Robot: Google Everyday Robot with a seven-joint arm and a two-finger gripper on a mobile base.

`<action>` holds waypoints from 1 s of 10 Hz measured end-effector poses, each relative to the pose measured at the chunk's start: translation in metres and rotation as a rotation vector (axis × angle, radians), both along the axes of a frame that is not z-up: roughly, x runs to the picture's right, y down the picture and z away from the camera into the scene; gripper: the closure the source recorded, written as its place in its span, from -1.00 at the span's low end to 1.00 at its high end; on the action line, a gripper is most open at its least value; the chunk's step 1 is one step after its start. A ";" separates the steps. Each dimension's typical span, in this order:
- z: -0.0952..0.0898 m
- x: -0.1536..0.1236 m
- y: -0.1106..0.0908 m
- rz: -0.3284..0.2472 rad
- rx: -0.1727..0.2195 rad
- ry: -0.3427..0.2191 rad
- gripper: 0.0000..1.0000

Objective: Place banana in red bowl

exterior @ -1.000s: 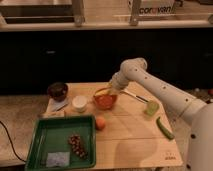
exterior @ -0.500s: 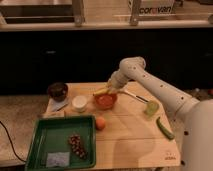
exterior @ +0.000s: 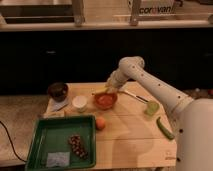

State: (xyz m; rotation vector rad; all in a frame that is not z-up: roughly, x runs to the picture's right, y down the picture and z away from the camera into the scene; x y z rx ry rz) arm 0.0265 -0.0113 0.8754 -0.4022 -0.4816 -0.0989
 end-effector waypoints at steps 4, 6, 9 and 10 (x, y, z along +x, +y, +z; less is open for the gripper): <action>0.006 -0.002 -0.003 0.007 -0.009 -0.005 0.97; 0.009 -0.007 -0.005 0.006 -0.012 -0.012 0.97; 0.014 -0.008 -0.008 0.013 -0.016 -0.016 0.97; 0.015 -0.011 -0.009 0.011 -0.019 -0.021 0.97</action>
